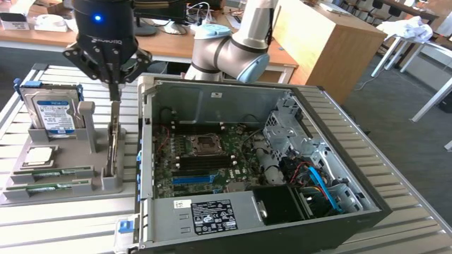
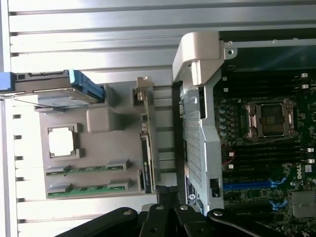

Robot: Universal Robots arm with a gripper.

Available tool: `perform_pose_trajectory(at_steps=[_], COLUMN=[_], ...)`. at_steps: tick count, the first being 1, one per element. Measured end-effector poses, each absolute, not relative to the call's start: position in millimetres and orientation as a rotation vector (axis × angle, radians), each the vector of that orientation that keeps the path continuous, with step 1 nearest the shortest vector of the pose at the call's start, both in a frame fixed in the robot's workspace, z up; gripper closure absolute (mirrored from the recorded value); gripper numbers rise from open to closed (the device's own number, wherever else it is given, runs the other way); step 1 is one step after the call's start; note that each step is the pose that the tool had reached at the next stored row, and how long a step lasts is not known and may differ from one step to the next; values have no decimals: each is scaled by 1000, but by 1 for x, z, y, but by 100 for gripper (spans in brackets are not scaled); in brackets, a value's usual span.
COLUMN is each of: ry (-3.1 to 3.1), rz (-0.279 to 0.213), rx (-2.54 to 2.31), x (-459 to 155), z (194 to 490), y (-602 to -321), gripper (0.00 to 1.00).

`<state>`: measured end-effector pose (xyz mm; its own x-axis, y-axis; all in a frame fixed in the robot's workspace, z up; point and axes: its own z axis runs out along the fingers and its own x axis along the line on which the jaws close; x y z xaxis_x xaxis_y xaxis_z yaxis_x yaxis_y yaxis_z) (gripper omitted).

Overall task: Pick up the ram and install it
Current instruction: 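Reach for the ram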

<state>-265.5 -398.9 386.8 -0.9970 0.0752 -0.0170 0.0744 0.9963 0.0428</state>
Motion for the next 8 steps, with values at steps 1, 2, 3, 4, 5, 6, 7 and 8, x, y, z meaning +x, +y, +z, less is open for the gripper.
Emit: perform_pose_trajectory(at_steps=[1, 2, 3, 4, 5, 6, 7, 8], ry=[3121, 3122, 3122, 3123, 3124, 3124, 3125, 3125], rz=[66, 66, 66, 66, 66, 66, 66, 66], rx=[117, 117, 117, 117, 117, 117, 118, 118], x=[-268, -270, -272, -275, -277, -280, -283, -287], z=[387, 386, 386, 386, 386, 385, 385, 385], y=[-399, -399, -399, -399, -399, -399, -399, -399], gripper=[90, 90, 90, 90, 90, 90, 90, 90])
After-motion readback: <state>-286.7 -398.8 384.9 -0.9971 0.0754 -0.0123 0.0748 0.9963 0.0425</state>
